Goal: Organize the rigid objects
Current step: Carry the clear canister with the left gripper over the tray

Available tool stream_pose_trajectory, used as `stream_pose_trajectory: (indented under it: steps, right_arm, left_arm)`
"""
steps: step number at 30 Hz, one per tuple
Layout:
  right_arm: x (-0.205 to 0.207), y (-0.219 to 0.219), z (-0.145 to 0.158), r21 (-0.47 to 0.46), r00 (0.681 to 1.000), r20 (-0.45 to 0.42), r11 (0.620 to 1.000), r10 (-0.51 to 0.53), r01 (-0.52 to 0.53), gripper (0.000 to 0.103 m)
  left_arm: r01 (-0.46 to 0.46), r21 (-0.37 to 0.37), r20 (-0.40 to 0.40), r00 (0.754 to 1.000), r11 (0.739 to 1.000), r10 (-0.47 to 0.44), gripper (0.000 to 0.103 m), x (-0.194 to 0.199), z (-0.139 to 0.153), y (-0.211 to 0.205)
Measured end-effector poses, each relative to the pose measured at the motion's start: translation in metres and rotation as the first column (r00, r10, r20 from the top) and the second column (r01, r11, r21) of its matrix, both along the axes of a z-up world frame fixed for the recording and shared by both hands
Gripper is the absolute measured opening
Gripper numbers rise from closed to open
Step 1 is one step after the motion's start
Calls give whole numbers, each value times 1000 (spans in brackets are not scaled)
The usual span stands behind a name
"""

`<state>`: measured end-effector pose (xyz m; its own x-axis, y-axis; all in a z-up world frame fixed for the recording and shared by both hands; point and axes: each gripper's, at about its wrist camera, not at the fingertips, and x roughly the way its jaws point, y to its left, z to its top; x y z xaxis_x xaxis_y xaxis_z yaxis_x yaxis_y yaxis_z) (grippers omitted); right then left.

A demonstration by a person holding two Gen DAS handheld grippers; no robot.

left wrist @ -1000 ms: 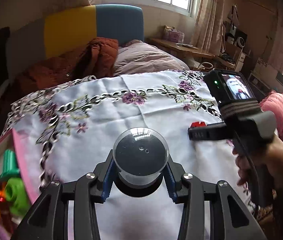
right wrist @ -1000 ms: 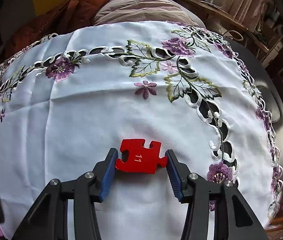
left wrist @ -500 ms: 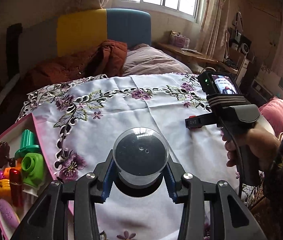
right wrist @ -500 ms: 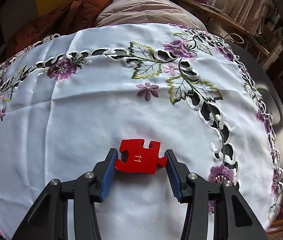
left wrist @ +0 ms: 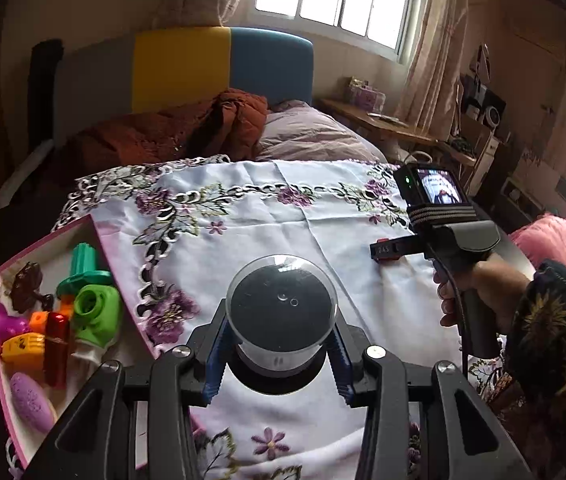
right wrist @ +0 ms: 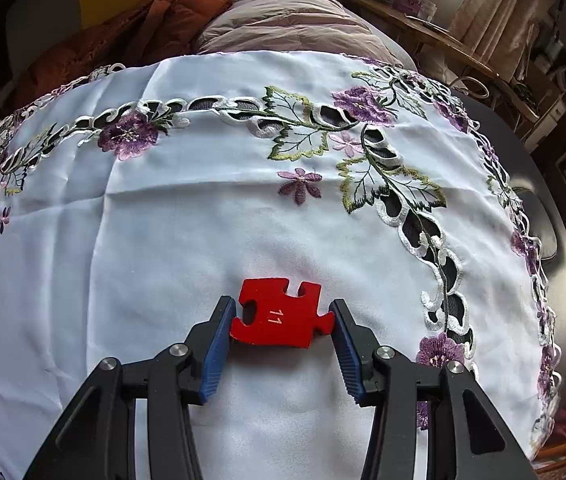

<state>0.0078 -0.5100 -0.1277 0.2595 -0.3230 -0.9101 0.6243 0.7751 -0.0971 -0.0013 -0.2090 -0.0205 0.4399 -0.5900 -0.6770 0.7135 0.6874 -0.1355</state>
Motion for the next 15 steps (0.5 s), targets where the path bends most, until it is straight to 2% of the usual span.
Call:
stream_pose_trajectory:
  steps: [4, 7, 10, 15]
  right_arm:
    - [0, 1, 0, -9, 1000, -3, 1000, 7, -7, 48]
    - [1, 1, 0, -12, 1000, -4, 1000, 10, -10, 48]
    - [1, 2, 0, -17, 1000, -7, 1000, 14, -14, 48]
    - [2, 3, 1, -27, 1000, -12, 999, 20, -20, 48]
  left_arm:
    - [-47, -36, -9, 999, 998, 46, 44, 6, 11, 34]
    - [-108, -54, -32, 994, 993, 106, 44, 16, 15, 76]
    - [-182, -58, -82, 981, 982, 177, 44, 27, 9, 122]
    - [-303, -40, -154, 943, 952, 294, 44, 36, -10, 184]
